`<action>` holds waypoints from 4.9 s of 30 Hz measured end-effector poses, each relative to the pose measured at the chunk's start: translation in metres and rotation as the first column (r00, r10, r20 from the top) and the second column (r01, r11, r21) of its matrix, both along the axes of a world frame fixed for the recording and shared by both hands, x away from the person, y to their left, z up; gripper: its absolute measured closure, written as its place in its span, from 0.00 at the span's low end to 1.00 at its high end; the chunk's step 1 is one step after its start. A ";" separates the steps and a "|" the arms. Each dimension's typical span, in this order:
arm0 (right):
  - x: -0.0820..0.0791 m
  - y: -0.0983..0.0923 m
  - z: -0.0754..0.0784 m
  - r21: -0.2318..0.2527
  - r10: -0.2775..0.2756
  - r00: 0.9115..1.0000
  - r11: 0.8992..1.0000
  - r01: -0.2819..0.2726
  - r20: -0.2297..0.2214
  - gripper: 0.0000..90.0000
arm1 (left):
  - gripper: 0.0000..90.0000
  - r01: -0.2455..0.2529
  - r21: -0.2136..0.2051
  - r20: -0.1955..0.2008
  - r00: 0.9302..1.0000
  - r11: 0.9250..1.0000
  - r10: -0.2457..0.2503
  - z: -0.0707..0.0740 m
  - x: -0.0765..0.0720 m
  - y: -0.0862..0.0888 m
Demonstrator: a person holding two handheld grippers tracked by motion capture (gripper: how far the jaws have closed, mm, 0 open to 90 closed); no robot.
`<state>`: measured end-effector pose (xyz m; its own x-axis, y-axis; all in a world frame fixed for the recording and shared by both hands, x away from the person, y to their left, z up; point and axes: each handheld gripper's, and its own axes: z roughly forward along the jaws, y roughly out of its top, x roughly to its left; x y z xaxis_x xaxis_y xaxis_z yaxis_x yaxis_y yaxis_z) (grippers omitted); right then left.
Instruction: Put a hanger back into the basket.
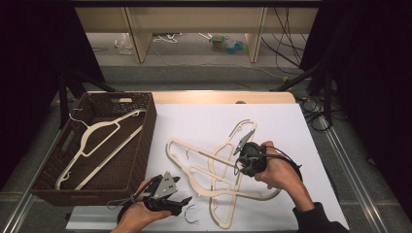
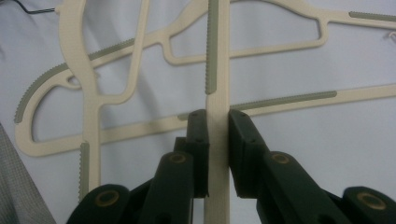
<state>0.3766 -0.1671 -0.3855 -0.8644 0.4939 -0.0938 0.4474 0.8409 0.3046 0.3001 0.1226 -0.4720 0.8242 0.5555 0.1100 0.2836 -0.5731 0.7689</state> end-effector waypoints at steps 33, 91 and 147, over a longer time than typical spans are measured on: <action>0.006 -0.022 -0.001 0.060 0.045 0.999 0.997 -0.043 -0.031 0.89 | 0.31 0.204 0.206 0.236 0.939 0.957 -0.251 -0.001 0.010 -0.037; 0.003 -0.073 0.057 0.449 -0.257 0.953 0.879 0.160 0.163 0.39 | 0.95 0.291 0.114 0.274 0.910 0.950 -0.311 0.083 0.049 -0.054; -0.050 -0.082 -0.024 0.444 -0.211 0.977 0.878 0.178 0.024 0.33 | 0.95 -0.105 -0.371 -0.093 0.993 0.923 0.076 0.217 0.043 0.116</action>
<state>0.3264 -0.2486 -0.4092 -0.7459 0.6563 0.1141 0.5523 0.5134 0.6568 0.3434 0.2387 -0.2550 0.7663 0.6165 -0.1809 0.3862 -0.2170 0.8965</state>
